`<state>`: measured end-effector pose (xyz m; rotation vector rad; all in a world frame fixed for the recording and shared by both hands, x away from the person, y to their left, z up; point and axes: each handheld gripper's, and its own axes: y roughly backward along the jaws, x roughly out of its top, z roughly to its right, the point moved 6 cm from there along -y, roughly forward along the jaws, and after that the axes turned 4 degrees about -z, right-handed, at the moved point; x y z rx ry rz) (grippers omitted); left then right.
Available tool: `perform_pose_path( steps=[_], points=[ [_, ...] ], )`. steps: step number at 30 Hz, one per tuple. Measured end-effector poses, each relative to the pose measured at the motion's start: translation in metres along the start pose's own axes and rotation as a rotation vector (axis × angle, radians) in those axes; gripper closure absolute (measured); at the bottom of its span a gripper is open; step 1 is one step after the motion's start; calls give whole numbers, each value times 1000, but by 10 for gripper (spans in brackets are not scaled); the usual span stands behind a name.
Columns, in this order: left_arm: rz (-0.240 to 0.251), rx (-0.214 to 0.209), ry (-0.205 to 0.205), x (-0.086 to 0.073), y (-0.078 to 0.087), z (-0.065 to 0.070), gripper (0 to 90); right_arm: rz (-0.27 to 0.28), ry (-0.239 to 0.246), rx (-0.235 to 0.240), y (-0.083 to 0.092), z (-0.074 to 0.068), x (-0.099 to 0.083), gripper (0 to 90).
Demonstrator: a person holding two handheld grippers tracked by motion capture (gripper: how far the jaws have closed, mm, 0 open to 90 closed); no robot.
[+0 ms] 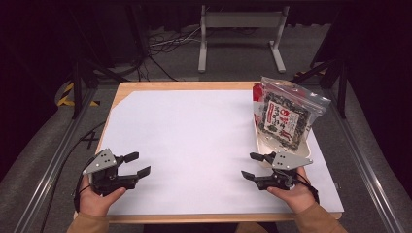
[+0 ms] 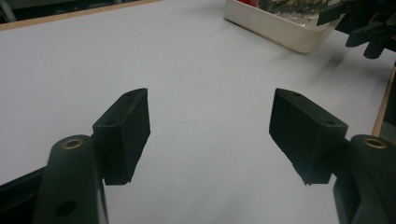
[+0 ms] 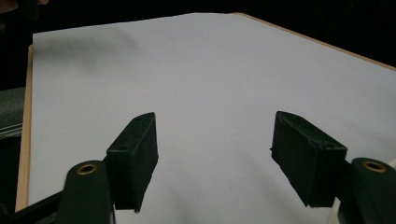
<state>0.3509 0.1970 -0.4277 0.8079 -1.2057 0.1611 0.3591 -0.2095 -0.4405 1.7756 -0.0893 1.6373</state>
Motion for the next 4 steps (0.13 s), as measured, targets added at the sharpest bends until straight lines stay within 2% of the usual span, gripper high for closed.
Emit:
perform_pose_path(
  steps=[4],
  points=[
    [6,-8,-1,1,0,2,295,6,-7,-10,2,1,1,310]
  ],
)
